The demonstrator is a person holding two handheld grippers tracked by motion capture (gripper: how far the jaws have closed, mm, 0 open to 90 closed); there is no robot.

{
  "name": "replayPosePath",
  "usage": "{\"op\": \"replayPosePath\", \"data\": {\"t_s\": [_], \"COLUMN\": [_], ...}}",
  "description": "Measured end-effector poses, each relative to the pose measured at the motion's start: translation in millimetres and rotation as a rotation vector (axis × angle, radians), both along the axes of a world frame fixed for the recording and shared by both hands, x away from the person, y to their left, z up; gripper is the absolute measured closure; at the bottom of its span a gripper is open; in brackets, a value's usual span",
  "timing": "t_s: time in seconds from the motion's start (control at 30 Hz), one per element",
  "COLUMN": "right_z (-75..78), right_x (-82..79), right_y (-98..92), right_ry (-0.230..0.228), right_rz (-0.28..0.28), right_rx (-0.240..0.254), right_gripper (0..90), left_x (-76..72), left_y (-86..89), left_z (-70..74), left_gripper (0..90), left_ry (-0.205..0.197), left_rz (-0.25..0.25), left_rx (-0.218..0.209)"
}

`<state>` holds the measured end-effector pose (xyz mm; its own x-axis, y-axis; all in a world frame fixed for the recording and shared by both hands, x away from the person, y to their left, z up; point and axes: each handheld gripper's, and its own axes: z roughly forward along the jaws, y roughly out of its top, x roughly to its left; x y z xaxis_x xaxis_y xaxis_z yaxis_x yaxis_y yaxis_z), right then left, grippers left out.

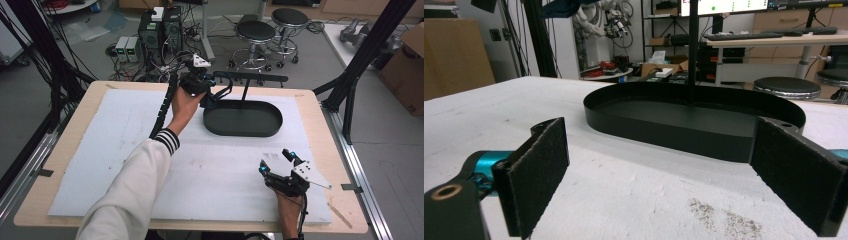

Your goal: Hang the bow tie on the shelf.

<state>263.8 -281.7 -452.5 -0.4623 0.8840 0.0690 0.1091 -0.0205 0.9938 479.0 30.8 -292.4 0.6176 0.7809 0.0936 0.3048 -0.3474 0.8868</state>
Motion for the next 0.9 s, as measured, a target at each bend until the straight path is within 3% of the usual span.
{"op": "replayPosePath", "data": {"t_s": [0.53, 0.57, 0.9], "right_z": [0.1, 0.0, -0.1], "right_x": [-0.1, 0.0, -0.2], "right_y": [-0.8, -0.9, -1.0], "right_ry": [0.004, 0.003, 0.003], "right_rz": [0.003, 0.003, 0.004], "right_rx": [0.006, 0.008, 0.011], "right_gripper": [8.2, 8.2, 8.1], "left_x": [13.2, 13.3, 13.2], "left_y": [-8.8, -10.5, -16.0], "left_z": [-11.4, -13.6, -21.5], "left_gripper": [86.6, 86.6, 86.0], "left_ry": [0.016, 0.018, 0.023], "left_rz": [0.058, 0.056, 0.044], "left_rx": [-0.007, 0.011, 0.046]}}
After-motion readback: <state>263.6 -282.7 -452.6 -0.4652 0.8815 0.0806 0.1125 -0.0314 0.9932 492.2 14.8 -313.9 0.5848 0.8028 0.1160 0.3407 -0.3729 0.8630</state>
